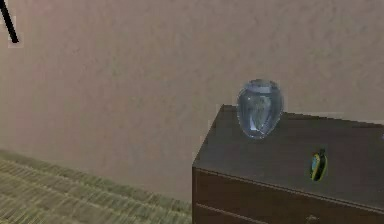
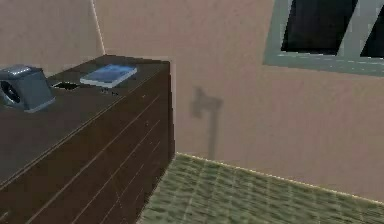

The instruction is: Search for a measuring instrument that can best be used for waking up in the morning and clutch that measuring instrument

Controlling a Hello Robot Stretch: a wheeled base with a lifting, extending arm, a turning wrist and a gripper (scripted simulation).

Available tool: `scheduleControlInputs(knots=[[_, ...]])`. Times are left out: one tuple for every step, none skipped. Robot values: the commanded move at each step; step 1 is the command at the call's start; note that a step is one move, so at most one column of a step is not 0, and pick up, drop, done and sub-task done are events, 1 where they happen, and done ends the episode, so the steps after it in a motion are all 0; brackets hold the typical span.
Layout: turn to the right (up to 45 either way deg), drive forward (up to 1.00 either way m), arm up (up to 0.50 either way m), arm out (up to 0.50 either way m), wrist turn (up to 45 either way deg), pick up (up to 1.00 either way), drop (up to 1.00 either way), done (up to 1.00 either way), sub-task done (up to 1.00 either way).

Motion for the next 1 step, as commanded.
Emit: scheduleControlInputs(knots=[[-36.0, 0.0, 0.0, 0.0, 0.0, 0.0, 0.0, 0.0, 0.0]])
